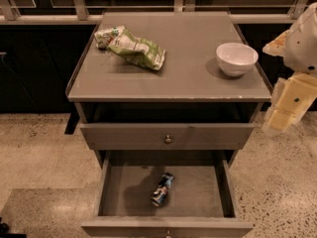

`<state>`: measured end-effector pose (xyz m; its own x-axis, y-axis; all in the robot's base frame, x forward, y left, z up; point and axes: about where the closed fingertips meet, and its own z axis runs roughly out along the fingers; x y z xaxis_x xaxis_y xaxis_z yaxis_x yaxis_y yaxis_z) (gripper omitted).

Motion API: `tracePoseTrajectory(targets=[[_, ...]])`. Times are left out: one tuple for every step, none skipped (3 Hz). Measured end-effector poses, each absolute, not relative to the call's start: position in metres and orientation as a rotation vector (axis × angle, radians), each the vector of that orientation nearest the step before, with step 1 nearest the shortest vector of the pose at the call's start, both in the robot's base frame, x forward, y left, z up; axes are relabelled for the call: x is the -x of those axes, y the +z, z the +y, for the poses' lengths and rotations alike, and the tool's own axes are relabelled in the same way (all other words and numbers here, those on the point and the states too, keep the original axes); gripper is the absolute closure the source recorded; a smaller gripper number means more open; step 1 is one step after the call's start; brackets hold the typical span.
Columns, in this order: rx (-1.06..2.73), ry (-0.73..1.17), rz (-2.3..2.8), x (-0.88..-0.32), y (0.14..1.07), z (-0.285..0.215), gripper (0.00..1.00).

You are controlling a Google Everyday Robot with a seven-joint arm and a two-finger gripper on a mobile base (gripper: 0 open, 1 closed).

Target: Pick redbull can from middle drawer and place on counter

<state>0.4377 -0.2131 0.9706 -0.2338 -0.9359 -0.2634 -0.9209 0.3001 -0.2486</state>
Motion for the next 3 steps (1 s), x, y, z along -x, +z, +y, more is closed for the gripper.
tracePoseTrajectory(targets=[[1.489, 0.005, 2.244, -0.422, 0.951, -0.207, 0.0], [1.359, 0.004, 2.283, -0.409, 0.907, -0.201, 0.0], [1.339, -0.008, 2.282, -0.414, 0.884, -0.202, 0.0]])
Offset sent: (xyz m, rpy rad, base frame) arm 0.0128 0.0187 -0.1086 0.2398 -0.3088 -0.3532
